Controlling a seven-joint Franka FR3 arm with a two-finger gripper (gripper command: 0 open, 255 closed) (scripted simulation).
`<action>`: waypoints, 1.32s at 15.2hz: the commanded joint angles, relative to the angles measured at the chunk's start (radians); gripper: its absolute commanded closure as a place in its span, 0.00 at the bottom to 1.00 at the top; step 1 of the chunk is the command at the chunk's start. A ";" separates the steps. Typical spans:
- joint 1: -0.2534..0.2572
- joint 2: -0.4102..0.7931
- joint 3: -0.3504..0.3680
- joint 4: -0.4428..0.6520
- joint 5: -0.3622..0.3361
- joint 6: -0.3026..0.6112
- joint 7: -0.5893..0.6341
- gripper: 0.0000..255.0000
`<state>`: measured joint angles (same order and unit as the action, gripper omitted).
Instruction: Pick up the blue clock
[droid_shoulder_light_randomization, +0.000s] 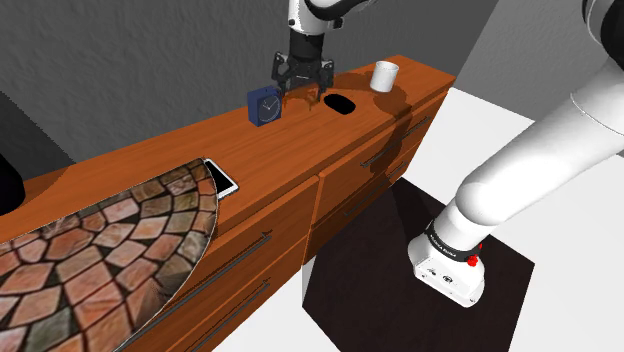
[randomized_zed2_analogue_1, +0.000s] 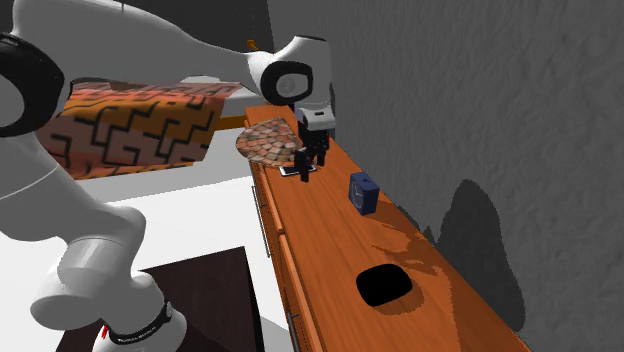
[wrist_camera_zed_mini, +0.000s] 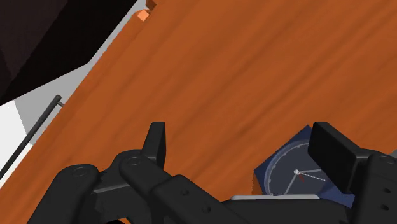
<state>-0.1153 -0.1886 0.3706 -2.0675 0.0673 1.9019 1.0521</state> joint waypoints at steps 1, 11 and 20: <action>-0.012 0.089 0.020 0.074 -0.032 0.010 0.112 0.00; 0.030 0.517 -0.001 0.503 -0.201 -0.024 0.580 0.00; 0.041 0.586 -0.021 0.490 -0.224 0.055 0.633 0.00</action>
<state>-0.0749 0.3911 0.3506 -1.5725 -0.1539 1.9459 1.6836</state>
